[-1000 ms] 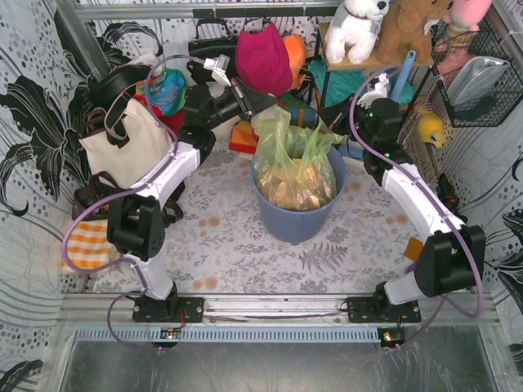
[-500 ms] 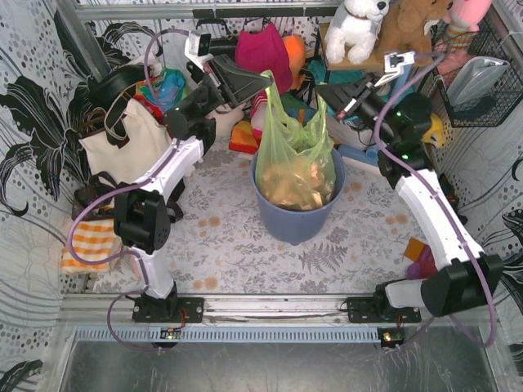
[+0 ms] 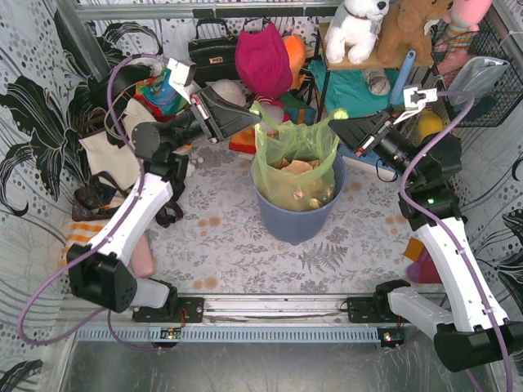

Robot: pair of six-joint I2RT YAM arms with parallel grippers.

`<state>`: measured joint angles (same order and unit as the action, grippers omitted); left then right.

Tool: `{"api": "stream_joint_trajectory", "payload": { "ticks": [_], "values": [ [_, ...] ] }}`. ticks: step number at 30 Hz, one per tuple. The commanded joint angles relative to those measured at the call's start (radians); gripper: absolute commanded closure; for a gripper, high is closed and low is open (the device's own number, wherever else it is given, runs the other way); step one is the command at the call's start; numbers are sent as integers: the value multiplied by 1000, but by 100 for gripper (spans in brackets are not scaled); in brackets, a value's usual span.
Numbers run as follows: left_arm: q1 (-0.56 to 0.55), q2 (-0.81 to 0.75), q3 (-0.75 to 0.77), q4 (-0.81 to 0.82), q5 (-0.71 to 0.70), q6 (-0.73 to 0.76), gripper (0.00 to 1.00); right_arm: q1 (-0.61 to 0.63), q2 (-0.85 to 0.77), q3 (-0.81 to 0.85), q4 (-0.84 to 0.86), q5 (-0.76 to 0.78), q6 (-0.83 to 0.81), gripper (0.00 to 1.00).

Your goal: Tie the trash bag

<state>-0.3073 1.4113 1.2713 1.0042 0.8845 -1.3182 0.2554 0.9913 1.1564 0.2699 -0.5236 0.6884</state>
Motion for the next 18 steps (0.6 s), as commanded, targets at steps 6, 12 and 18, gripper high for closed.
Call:
{"api": "stream_joint_trajectory", "payload": {
  "ticks": [6, 12, 18],
  "values": [
    [-1, -197, 74, -782, -66, 573, 33, -4, -41, -55, -49, -56, 43, 47],
    [-2, -185, 21, -736, -35, 526, 29, -4, -33, -64, -22, -72, 66, 53],
    [-45, -150, 18, -660, -68, 505, 27, -5, -20, -60, -6, -70, 69, 56]
  ]
}}
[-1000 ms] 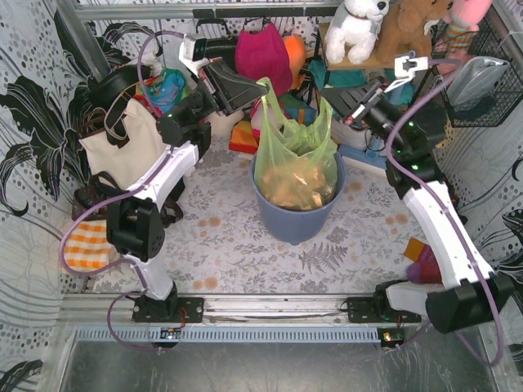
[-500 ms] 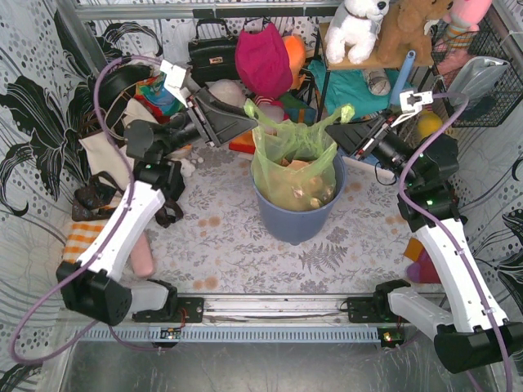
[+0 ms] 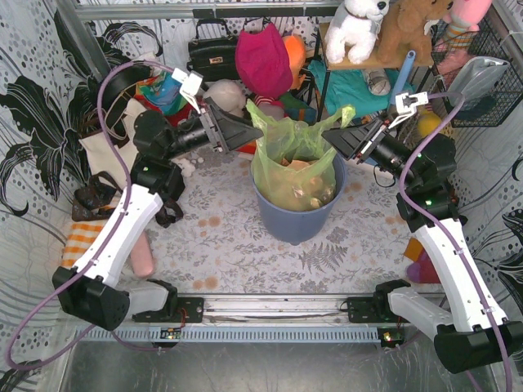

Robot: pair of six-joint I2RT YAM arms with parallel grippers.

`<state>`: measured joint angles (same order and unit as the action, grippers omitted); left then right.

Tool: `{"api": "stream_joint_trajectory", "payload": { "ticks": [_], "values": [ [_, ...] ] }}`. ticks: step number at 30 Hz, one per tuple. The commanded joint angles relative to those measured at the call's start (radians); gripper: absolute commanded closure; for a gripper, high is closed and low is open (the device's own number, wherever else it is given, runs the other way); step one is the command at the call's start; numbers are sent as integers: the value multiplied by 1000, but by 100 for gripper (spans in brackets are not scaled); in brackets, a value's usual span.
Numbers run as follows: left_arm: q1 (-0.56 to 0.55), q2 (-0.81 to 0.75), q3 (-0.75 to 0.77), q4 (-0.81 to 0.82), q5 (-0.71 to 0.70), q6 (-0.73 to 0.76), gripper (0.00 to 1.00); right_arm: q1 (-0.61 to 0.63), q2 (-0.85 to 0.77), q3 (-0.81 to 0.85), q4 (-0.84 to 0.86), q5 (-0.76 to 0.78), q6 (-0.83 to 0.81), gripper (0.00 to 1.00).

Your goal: Tie the trash bag

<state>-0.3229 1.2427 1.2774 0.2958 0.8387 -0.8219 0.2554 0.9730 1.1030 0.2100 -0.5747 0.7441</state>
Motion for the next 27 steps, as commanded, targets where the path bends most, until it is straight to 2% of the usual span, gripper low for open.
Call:
{"api": "stream_joint_trajectory", "payload": {
  "ticks": [1, 5, 8, 11, 12, 14, 15, 19, 20, 23, 27],
  "values": [
    [-37, 30, 24, 50, -34, 12, 27, -5, 1, -5, 56, -16, 13, 57],
    [-62, 68, 75, 86, -62, 10, 29, -5, 15, 14, 52, 14, 6, 67],
    [-64, 93, 133, 95, -78, 2, 39, -4, 42, 68, 47, 40, 3, 84],
    [-64, 119, 205, 96, -81, -3, 38, -4, 79, 151, 35, 48, -6, 100],
    [-64, 131, 232, 96, -75, -6, 41, -5, 91, 177, 33, 47, -8, 100],
    [-64, 149, 274, 98, -71, -12, 67, -4, 111, 224, 30, 47, -10, 100],
    [-64, 154, 295, 91, -72, -16, 76, -5, 119, 250, 24, 49, -11, 100],
    [-63, 167, 442, -23, -83, 45, 96, -4, 163, 381, -25, 53, -25, 100],
    [-62, 164, 496, -70, -96, 70, 100, -4, 175, 430, -38, 59, -29, 100],
    [-62, 143, 569, -178, -149, 132, 100, -5, 184, 505, -80, 85, -46, 100],
    [-59, 98, 540, -231, -193, 157, 100, -5, 149, 469, -106, 115, -59, 100]
  ]
}}
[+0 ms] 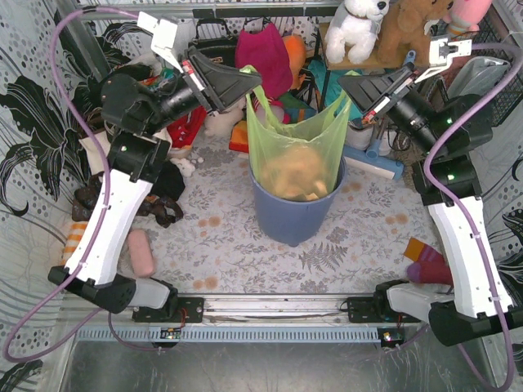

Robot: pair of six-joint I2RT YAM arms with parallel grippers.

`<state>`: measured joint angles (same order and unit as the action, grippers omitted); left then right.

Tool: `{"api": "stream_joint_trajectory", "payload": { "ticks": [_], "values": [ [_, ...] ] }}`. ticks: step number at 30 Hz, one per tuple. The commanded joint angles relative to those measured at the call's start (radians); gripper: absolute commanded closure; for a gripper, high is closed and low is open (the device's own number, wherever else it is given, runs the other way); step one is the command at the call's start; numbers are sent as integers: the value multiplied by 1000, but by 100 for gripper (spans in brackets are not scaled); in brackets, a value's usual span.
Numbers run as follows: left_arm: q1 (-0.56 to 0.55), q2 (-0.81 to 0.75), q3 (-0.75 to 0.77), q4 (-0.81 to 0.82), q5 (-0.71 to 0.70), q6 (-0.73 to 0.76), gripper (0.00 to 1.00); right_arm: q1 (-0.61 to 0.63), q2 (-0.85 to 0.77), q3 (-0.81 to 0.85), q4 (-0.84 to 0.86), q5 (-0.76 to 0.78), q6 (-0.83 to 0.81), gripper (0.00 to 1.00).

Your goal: Tie the trash bag

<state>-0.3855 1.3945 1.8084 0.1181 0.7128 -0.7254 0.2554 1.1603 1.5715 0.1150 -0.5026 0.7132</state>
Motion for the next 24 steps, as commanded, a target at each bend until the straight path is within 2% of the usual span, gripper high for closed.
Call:
{"api": "stream_joint_trajectory", "payload": {
  "ticks": [1, 6, 9, 12, 16, 18, 21, 24],
  "values": [
    [4, -64, -16, -55, -68, 57, 100, -4, -51, -35, -9, 44, -26, 100],
    [4, -110, -204, -72, -93, 38, 100, -5, -100, -242, 58, 33, 35, 100],
    [5, -116, -263, -104, -97, 33, 100, -5, -96, -292, 102, 2, 73, 100],
    [8, -99, -186, -148, -89, 50, 100, -4, -69, -232, 102, -8, 76, 100],
    [8, -47, 99, -254, -97, 102, 100, -3, -8, -26, 66, -20, 70, 100],
    [8, -43, 186, -296, -116, 126, 100, -3, 14, 87, 16, -7, 55, 100],
    [9, -80, 180, -347, -163, 163, 100, -3, 5, 128, -48, 26, 22, 100],
    [8, -147, 56, -357, -210, 176, 100, -3, -42, 37, -74, 51, 8, 100]
  ]
}}
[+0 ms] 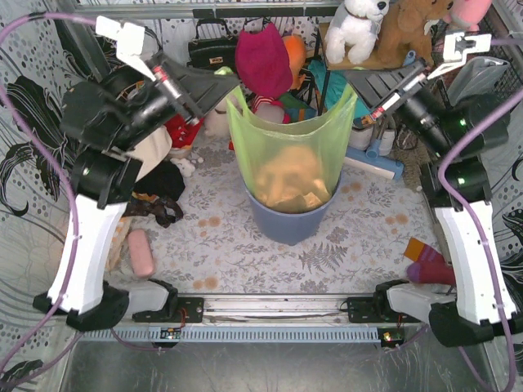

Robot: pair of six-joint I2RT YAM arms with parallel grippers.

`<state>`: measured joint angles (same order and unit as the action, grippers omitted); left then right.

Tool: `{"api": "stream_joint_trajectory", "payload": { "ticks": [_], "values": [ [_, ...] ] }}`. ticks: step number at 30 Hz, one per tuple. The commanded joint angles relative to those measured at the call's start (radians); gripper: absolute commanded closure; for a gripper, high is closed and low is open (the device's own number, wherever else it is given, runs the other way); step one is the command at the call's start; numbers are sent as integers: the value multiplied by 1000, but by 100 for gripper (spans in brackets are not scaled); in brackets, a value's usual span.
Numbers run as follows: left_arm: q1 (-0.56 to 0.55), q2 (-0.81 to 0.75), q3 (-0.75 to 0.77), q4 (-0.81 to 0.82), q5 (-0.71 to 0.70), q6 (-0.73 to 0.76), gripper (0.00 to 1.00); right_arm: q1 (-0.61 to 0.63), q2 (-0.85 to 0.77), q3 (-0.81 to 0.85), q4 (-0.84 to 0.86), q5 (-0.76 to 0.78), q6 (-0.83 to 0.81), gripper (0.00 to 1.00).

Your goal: Tie the trash bag

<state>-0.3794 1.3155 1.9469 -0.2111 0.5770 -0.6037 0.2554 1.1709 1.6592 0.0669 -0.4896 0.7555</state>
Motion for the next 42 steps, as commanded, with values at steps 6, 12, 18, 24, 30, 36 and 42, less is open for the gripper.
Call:
{"api": "stream_joint_trajectory", "payload": {
  "ticks": [6, 12, 18, 24, 30, 36, 42],
  "values": [
    [2, -123, -270, -59, -142, 53, 99, -2, -111, -264, 2, 47, 4, 100],
    [1, 19, -24, -239, -159, 144, 100, -2, -40, -127, -43, 45, -24, 100],
    [1, 118, 305, -364, -142, 183, 100, 1, 53, 174, -120, 11, -56, 100],
    [1, -38, -9, -179, -97, 89, 97, 2, -21, 15, -76, 12, -24, 100],
    [1, -138, -197, -104, -106, 39, 90, 4, -92, -237, -1, 5, 46, 100],
    [1, -106, -241, -20, -42, 9, 58, 2, -107, -280, 47, 2, 56, 66],
    [2, -41, -274, 153, 63, -82, 40, 3, -87, -265, 82, -4, 59, 50]
  ]
}}
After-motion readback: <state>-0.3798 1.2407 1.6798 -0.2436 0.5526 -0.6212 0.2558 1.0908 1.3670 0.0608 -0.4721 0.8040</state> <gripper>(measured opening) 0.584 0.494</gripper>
